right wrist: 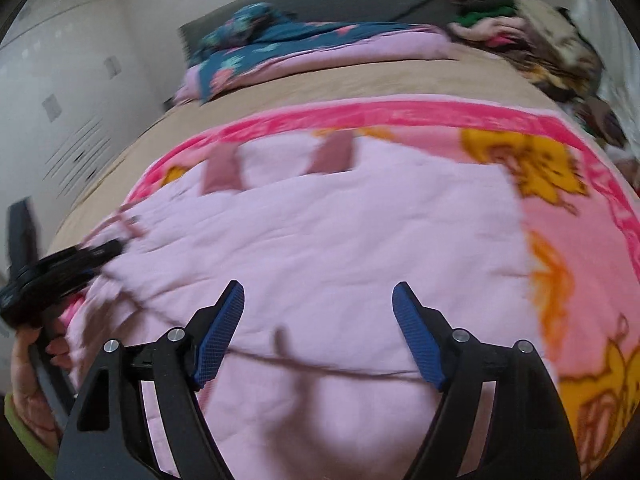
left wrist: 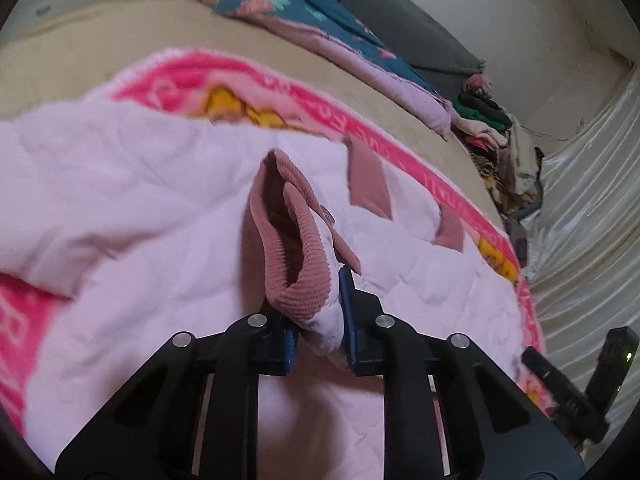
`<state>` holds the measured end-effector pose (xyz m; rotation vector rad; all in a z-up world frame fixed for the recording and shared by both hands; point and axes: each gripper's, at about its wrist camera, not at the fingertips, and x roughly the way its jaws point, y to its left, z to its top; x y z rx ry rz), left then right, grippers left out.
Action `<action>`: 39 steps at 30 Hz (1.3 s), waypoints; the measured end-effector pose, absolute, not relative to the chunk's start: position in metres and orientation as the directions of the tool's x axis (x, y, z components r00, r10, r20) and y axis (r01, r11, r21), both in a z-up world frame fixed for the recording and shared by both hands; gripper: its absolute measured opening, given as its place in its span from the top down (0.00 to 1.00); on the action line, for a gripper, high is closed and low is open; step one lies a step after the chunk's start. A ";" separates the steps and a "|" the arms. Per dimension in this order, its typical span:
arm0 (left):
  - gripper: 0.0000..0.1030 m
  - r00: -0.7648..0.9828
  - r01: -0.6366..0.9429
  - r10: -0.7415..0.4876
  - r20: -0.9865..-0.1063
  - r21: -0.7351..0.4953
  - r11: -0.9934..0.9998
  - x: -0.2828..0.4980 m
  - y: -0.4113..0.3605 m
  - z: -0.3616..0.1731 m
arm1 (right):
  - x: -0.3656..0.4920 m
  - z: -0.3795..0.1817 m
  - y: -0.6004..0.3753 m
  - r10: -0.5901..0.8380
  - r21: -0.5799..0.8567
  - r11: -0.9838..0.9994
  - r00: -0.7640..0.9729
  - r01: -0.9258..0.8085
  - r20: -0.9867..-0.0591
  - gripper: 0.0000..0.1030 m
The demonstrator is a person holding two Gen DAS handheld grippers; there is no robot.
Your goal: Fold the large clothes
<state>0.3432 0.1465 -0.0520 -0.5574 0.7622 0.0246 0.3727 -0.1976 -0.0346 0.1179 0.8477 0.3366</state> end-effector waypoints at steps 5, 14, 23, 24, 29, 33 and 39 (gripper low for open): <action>0.88 0.687 -0.264 -0.133 -0.715 -0.416 0.870 0.344 0.154 -0.069 | 0.389 -0.051 -0.216 0.324 0.273 0.945 0.589 -0.178 -0.740 0.27; 0.79 0.650 -0.262 -0.137 -0.747 -0.390 0.883 0.345 0.150 -0.082 | 0.410 -0.087 -0.218 0.189 0.165 0.982 0.541 -0.094 -0.819 0.26; 0.58 0.635 -0.273 -0.094 -0.767 -0.337 0.901 0.334 0.153 -0.070 | 0.391 -0.065 -0.211 0.237 0.223 0.970 0.572 -0.095 -0.786 0.14; 0.52 0.639 -0.276 -0.097 -0.763 -0.345 0.897 0.331 0.156 -0.068 | 0.388 -0.060 -0.207 0.244 0.227 0.968 0.577 -0.101 -0.780 0.13; 0.28 0.664 -0.294 -0.078 -0.744 -0.355 0.887 0.313 0.173 -0.051 | 0.372 -0.041 -0.181 0.274 0.220 0.962 0.596 -0.163 -0.755 0.11; 0.09 0.677 -0.335 -0.029 -0.736 -0.343 0.878 0.300 0.186 -0.040 | 0.362 -0.028 -0.159 0.298 0.219 0.954 0.604 -0.203 -0.739 0.10; 0.09 0.674 -0.429 0.064 -0.736 -0.319 0.845 0.281 0.218 -0.034 | 0.344 -0.012 -0.117 0.346 0.209 0.935 0.601 -0.287 -0.721 0.07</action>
